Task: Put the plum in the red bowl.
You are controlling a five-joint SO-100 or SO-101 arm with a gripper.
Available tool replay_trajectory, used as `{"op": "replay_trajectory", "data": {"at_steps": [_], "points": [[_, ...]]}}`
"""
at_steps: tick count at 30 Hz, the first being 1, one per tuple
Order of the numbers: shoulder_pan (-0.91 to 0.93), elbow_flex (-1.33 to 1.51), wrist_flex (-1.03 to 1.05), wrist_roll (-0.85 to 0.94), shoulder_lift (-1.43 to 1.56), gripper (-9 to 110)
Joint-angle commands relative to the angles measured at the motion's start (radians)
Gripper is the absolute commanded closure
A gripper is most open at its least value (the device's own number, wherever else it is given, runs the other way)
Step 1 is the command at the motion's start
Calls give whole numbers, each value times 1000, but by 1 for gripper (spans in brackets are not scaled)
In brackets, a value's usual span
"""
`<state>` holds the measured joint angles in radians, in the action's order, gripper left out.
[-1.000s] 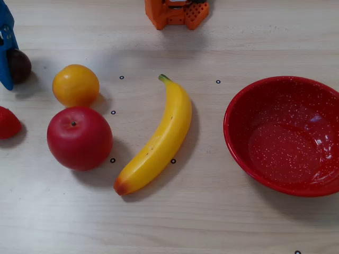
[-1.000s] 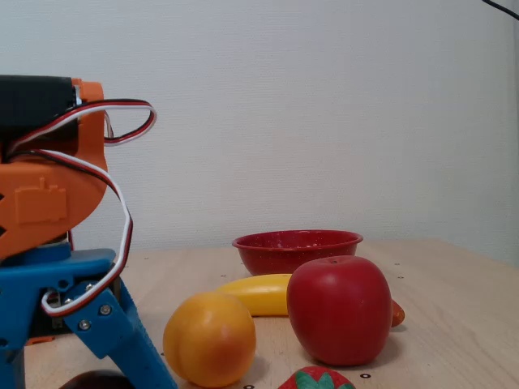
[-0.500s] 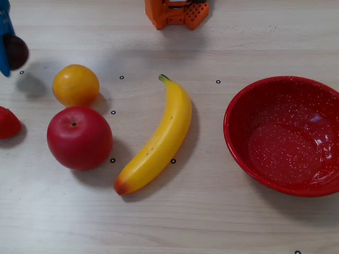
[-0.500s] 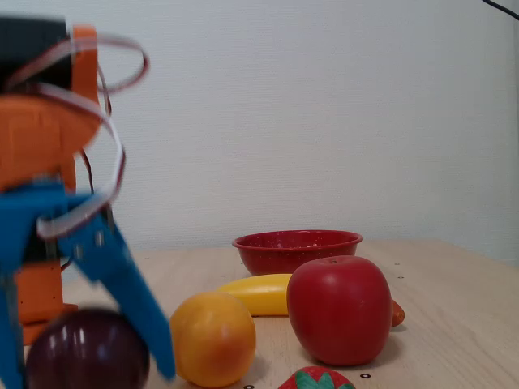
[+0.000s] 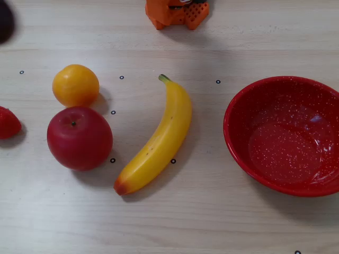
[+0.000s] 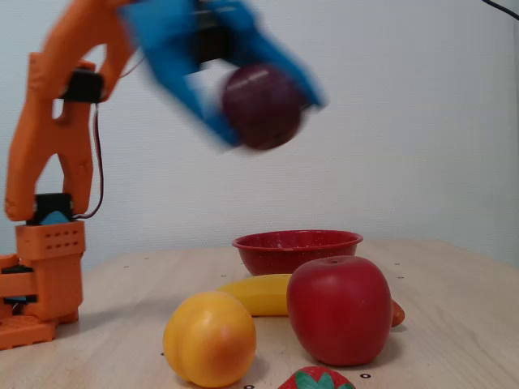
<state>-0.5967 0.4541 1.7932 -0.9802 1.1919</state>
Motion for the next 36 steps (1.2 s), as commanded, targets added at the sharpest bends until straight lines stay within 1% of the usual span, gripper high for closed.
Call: {"op": "replay_trajectory", "data": {"at_steps": [1, 5, 8, 12, 15, 22, 29, 33, 34, 35, 36], "points": [[253, -12, 153, 147, 202, 101], [583, 25, 153, 287, 281, 101], [782, 41, 153, 385, 302, 101], [977, 44, 153, 489, 287, 101], [1077, 48, 153, 557, 245, 101], [1173, 49, 153, 687, 78, 101], [1189, 12, 152, 719, -132, 101], [1189, -25, 141, 695, -212, 101], [1187, -28, 143, 681, -219, 97], [1186, -28, 143, 678, -224, 86], [1183, -28, 146, 678, -225, 72]]}}
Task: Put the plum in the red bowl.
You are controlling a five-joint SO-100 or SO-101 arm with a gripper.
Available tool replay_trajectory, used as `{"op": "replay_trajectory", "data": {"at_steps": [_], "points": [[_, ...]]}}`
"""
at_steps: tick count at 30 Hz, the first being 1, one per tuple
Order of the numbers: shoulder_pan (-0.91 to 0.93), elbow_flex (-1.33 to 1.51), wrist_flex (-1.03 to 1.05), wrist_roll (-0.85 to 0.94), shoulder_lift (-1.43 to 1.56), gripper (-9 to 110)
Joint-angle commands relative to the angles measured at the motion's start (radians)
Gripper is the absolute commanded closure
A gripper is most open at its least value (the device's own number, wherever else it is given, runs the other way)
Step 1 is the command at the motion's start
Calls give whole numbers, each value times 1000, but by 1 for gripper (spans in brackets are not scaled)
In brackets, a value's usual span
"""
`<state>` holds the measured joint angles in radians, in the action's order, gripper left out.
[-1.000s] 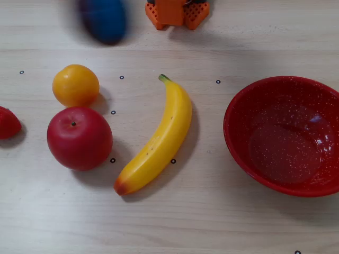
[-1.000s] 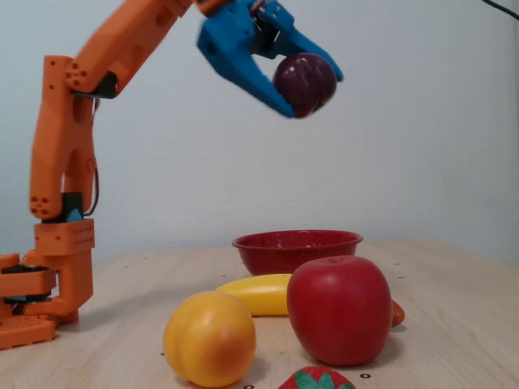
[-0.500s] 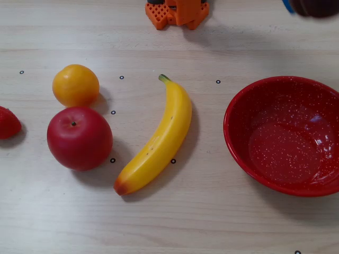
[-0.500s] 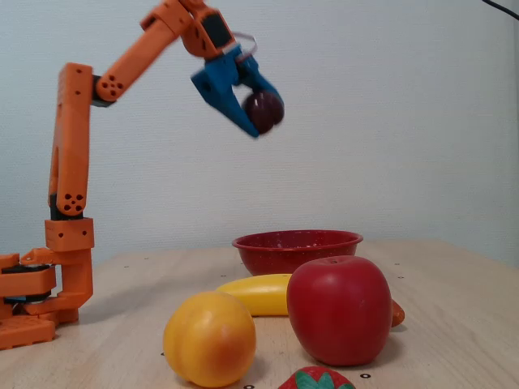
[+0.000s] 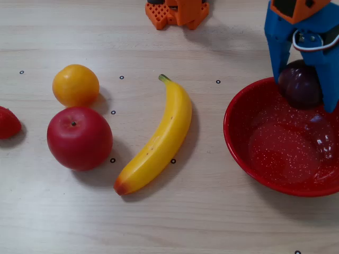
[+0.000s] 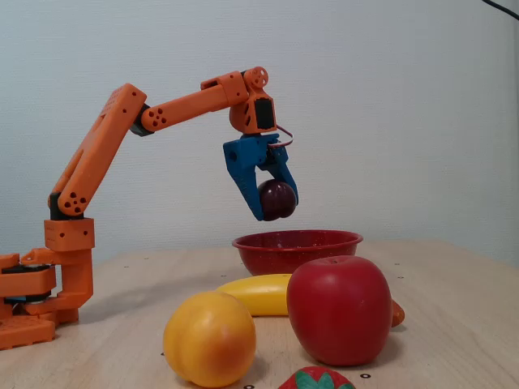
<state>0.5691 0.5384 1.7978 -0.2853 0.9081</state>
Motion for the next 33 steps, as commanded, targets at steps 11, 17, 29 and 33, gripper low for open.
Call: {"op": "replay_trajectory", "data": {"at_steps": [11, 17, 29, 33], "points": [[-48, -106, 129, -48, 67, 47], [-78, -100, 123, -44, 133, 52], [-236, 95, 101, -40, 460, 95], [-314, 213, 77, -40, 603, 101]]}}
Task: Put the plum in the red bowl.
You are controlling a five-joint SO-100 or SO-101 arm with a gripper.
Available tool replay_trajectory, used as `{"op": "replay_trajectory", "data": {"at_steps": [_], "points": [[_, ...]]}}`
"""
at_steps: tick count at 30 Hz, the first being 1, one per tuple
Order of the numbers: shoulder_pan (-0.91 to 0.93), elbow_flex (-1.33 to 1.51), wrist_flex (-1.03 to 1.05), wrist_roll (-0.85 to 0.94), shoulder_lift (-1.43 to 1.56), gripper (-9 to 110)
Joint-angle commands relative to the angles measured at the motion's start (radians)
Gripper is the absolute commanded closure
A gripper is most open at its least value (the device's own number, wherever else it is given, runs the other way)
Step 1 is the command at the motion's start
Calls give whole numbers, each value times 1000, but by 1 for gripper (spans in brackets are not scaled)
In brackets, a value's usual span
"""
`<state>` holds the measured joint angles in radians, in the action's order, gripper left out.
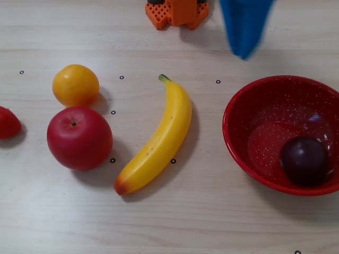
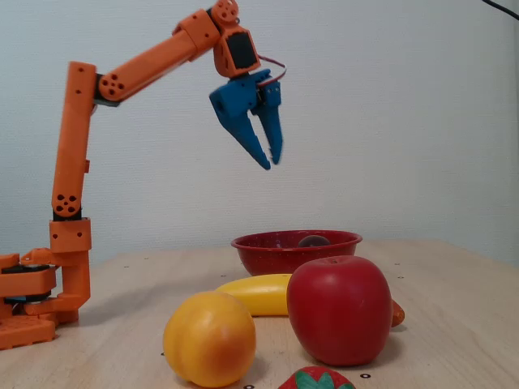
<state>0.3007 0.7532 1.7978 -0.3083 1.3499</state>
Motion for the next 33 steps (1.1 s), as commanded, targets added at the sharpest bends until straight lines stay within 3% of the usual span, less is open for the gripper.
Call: {"op": "replay_trajectory", "data": {"at_steps": [1, 20, 33], "points": [[-64, 40, 66, -20, 202, 101], [-393, 1229, -146, -130, 1336, 101], [-385, 2075, -632, -52, 1779, 101]]}}
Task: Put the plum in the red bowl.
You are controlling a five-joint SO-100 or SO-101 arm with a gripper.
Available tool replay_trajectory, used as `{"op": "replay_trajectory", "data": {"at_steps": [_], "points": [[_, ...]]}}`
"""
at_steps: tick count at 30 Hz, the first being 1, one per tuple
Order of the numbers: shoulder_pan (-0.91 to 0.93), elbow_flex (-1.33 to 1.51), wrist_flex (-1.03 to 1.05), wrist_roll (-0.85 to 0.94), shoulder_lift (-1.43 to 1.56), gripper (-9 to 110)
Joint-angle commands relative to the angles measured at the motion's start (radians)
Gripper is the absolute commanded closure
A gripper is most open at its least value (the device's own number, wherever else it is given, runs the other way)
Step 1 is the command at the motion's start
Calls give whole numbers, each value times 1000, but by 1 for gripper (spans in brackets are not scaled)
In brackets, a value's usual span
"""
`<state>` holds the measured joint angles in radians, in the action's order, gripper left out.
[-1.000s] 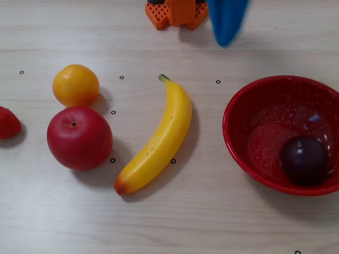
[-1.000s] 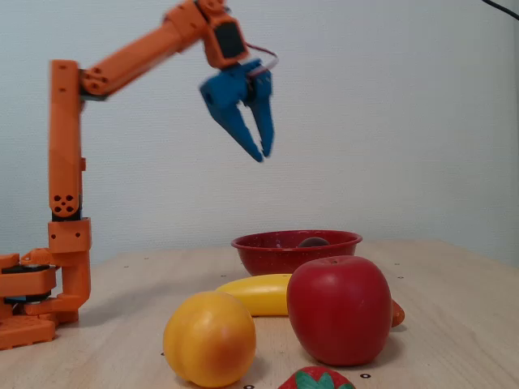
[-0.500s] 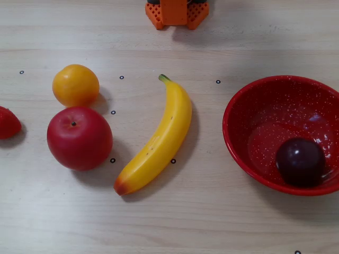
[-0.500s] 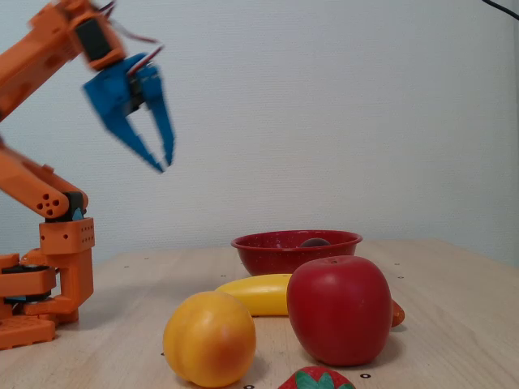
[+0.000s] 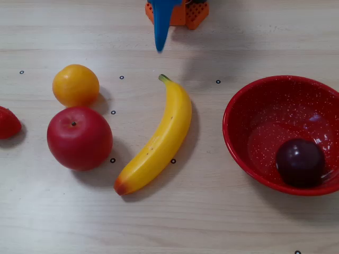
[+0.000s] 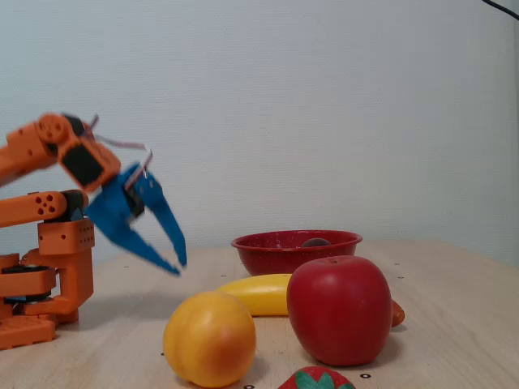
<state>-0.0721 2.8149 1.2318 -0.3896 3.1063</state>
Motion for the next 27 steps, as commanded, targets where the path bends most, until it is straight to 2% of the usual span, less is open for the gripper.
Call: {"op": "replay_trajectory", "data": {"at_steps": [1, 5, 19, 23, 27], "points": [[-12, 57, -92, 37, 41, 101], [-8, 198, -161, 67, 100, 102], [-5, 209, -202, 107, 100, 101], [-5, 229, -288, 281, 100, 101], [9, 230, -296, 291, 100, 101]]}}
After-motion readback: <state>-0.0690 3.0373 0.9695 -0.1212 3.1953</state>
